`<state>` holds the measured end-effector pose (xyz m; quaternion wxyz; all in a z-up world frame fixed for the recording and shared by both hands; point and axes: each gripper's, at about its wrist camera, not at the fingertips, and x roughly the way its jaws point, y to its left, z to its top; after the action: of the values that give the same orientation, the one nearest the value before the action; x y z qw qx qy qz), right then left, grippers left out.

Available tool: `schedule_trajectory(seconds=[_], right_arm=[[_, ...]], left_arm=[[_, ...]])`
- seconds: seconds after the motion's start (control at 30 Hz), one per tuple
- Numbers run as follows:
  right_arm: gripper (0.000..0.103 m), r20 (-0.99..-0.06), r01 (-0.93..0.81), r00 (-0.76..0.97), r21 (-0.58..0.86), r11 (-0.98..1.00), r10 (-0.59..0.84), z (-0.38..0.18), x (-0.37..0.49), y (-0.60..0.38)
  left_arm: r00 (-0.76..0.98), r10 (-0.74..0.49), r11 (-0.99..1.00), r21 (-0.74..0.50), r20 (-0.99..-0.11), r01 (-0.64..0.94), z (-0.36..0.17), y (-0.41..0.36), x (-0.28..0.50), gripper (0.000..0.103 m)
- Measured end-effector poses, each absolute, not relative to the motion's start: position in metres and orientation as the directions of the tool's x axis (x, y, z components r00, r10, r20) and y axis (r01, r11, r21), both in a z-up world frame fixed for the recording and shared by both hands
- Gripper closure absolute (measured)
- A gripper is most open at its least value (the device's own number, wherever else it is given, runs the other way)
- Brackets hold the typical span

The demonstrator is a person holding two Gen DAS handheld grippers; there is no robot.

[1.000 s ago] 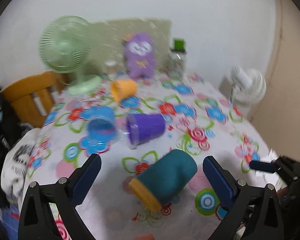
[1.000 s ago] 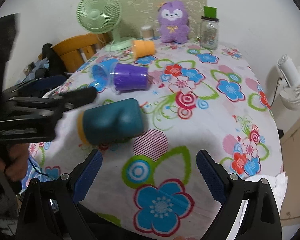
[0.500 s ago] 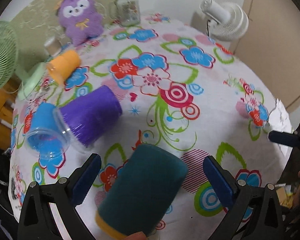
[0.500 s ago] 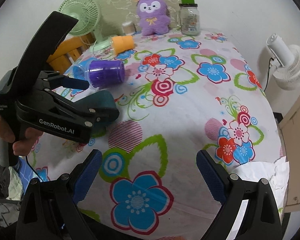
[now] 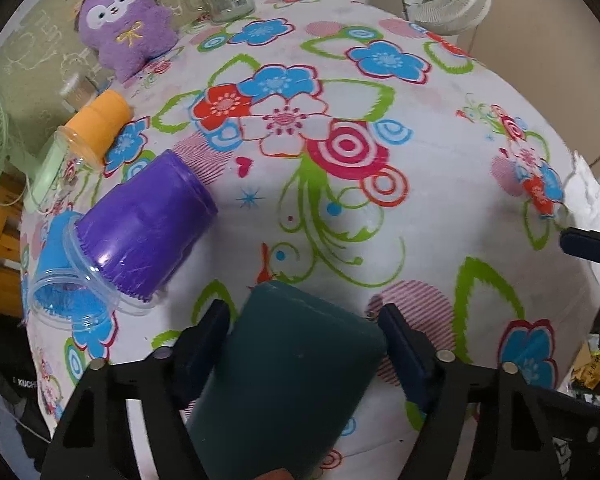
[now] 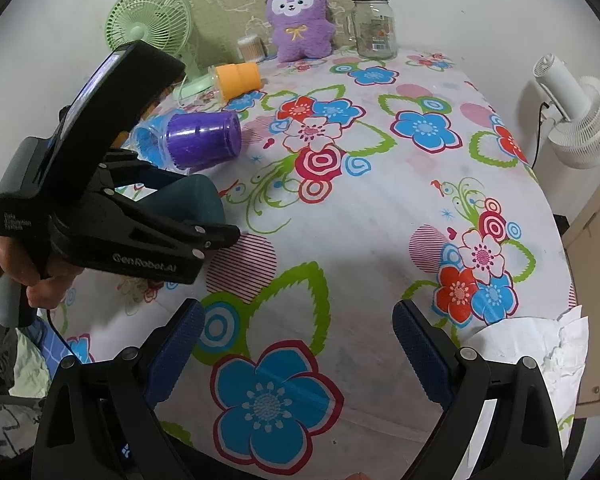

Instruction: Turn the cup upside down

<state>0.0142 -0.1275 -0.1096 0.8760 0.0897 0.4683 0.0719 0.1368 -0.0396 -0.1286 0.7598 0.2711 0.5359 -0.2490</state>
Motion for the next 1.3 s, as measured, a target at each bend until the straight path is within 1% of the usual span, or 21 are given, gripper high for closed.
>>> schedule_trajectory(seconds=[0.1,0.33,0.7,0.87,0.97,1.03,1.13,1.3], right_arm=[[0.007,-0.808,-0.041,0.551,0.224,0.974,0.209,-0.11,0.014,-0.127],[0.007,-0.799,-0.008,0.574,0.216,0.976,0.181,-0.104,0.012,-0.13],[0.007,-0.783,0.113,0.622,0.095,0.989,0.005,-0.092,0.007,-0.138],[0.007,-0.758,0.154,0.65,0.055,0.987,-0.059,-0.084,0.001,-0.141],[0.007,-0.747,0.155,0.661,0.044,0.987,-0.07,-0.08,0.0,-0.14],[0.007,-0.741,0.144,0.669,0.044,0.989,-0.065,-0.077,-0.001,-0.138],[0.007,-0.737,0.119,0.674,0.041,0.992,-0.05,-0.076,-0.001,-0.131],[0.007,-0.737,0.067,0.675,0.039,0.997,-0.016,-0.075,0.0,-0.116]], left_arm=[[0.287,-0.117,0.745,0.107,-0.951,0.658,-0.125,-0.035,0.139,0.027],[0.328,-0.163,0.773,0.086,-0.931,0.629,-0.105,-0.025,0.131,0.028],[0.393,-0.236,0.823,0.033,-0.889,0.567,-0.077,-0.007,0.111,0.029],[0.418,-0.265,0.851,-0.007,-0.869,0.526,-0.068,0.005,0.1,0.03],[0.451,-0.286,0.87,-0.032,-0.846,0.491,-0.059,0.014,0.091,0.032],[0.494,-0.297,0.884,-0.039,-0.817,0.466,-0.05,0.022,0.082,0.035],[0.558,-0.313,0.899,-0.049,-0.768,0.436,-0.038,0.033,0.067,0.036],[0.602,-0.322,0.918,-0.084,-0.731,0.388,-0.029,0.046,0.057,0.036]])
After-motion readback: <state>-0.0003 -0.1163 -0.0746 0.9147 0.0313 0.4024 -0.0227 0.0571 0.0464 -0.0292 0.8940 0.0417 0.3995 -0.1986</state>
